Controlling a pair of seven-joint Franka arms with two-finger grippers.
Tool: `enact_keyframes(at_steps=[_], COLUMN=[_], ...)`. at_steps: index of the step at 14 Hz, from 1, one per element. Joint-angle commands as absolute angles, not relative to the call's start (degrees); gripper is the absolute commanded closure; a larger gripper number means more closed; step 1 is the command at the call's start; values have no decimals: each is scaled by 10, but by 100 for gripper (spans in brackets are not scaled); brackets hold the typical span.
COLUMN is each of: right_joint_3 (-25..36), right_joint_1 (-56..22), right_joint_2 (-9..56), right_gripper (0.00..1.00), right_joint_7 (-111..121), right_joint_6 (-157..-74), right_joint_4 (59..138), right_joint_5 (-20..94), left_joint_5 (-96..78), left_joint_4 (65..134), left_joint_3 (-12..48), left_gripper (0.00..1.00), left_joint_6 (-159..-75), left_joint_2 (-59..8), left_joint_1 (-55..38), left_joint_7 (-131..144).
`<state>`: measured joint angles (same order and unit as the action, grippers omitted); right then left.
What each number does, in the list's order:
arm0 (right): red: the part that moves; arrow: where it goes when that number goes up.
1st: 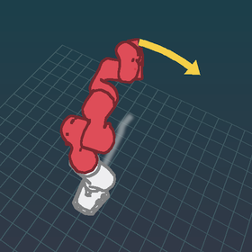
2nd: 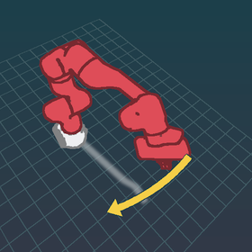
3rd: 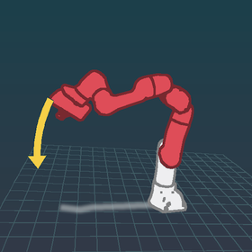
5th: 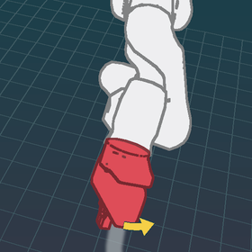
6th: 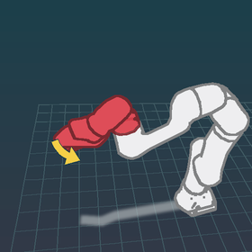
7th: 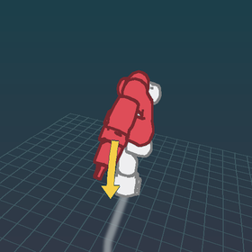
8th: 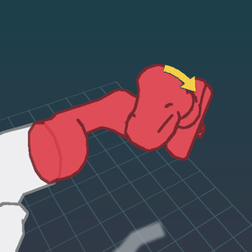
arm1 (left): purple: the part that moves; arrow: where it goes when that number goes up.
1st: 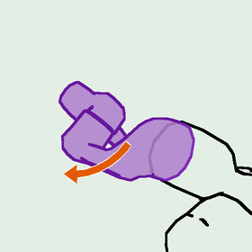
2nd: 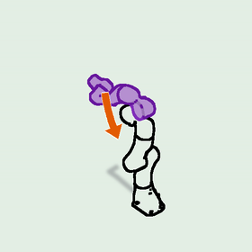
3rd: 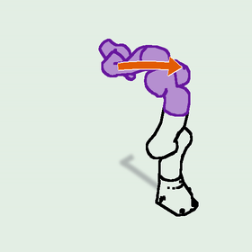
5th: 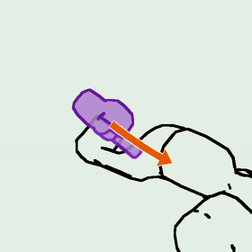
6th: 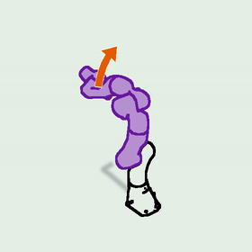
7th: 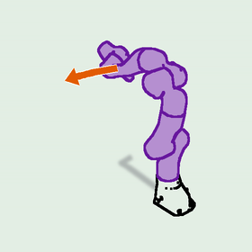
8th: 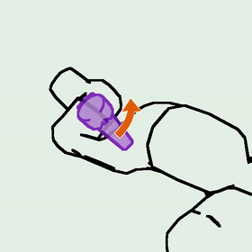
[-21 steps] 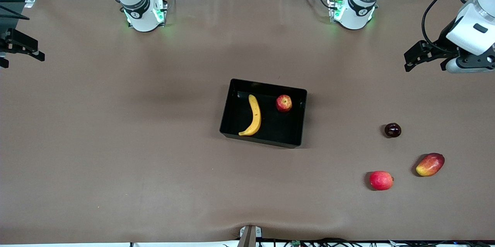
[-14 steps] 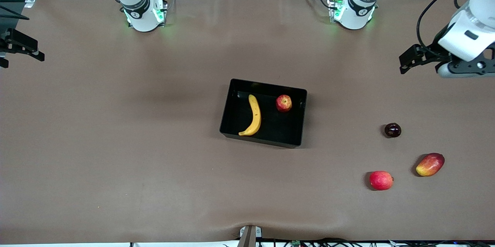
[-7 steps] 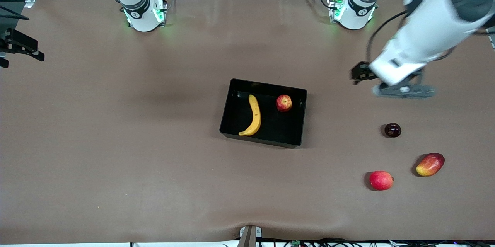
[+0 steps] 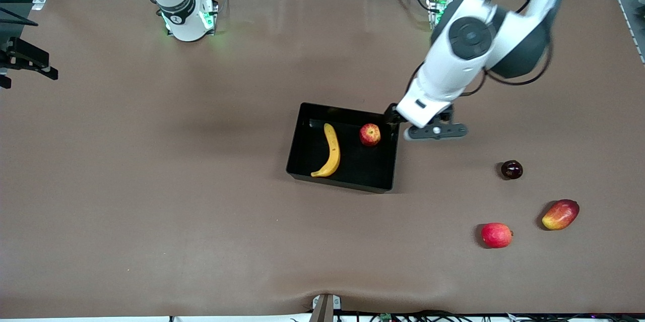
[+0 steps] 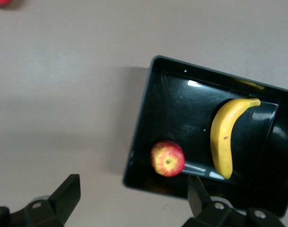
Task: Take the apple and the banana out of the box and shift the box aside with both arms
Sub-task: 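Reach the left gripper down into the black tray toward the apple, then grasp the red apple in the tray with the left gripper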
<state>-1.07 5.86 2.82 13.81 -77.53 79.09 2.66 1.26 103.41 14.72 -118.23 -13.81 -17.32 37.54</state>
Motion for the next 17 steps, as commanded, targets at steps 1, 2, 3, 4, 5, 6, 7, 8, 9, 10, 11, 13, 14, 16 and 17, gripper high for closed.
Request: enact_keyframes(at_steps=[1, 2, 3, 4, 5, 6, 7, 8, 9, 10, 11, 13, 14, 16, 17], right_joint_3=[-15, -15, -15, -15, -15, -15, -15, -15, -15, -15, -15, -15, -15, -15, -15], right_joint_1=[67, 67, 67, 67, 67, 67, 67, 67, 67, 67, 67, 67, 67, 67, 68], right_joint_2=[18, 18, 18, 18, 18, 19, 18, 18, 19, 19, 19, 19, 19, 18, 19], right_gripper=[0, 0, 0, 0, 0, 0, 0, 0, 0, 0, 0, 0, 0, 0, 0], right_joint_7=[131, 131, 131, 131, 131, 131, 131, 131, 131, 131, 131, 131, 131, 131, 131], right_joint_6=[-773, -773, -773, -773, -773, -773, -773, -773, -773, -773, -773, -773, -773, -773, -773], right_joint_4=[798, 798, 798, 798, 798, 798, 798, 798, 798, 798, 798, 798, 798, 798, 798], right_joint_5=[37, 37, 38, 37, 38, 37, 37, 38, 38, 37, 37, 37, 37, 38, 38], left_joint_5=[25, 25, 26, 26, 30, 39, 49, 51, 51, 51, 51, 51, 51, 51, 51], left_joint_4=[1041, 1046, 1052, 1060, 1068, 1076, 1083, 1087, 1090, 1093, 1094, 1093, 1092, 1091, 1090], left_joint_3=[145, 144, 143, 143, 143, 143, 143, 144, 143, 144, 144, 144, 144, 144, 145], left_gripper=[0, 0, 0, 0, 0, 0, 0, 0, 0, 0, 0, 0, 0, 0, 0], left_joint_6=[-1233, -1256, -1280, -1297, -1311, -1321, -1329, -1331, -1331, -1332, -1332, -1332, -1338, -1350, -1350], left_joint_2=[-188, -205, -219, -230, -236, -244, -253, -263, -269, -274, -280, -289, -294, -302, -307], left_joint_1=[-203, -215, -226, -227, -226, -226, -225, -224, -225, -226, -225, -231, -230, -232, -234], left_joint_7=[439, 463, 488, 494, 496, 498, 499, 499, 499, 500, 500, 502, 510, 530, 538])
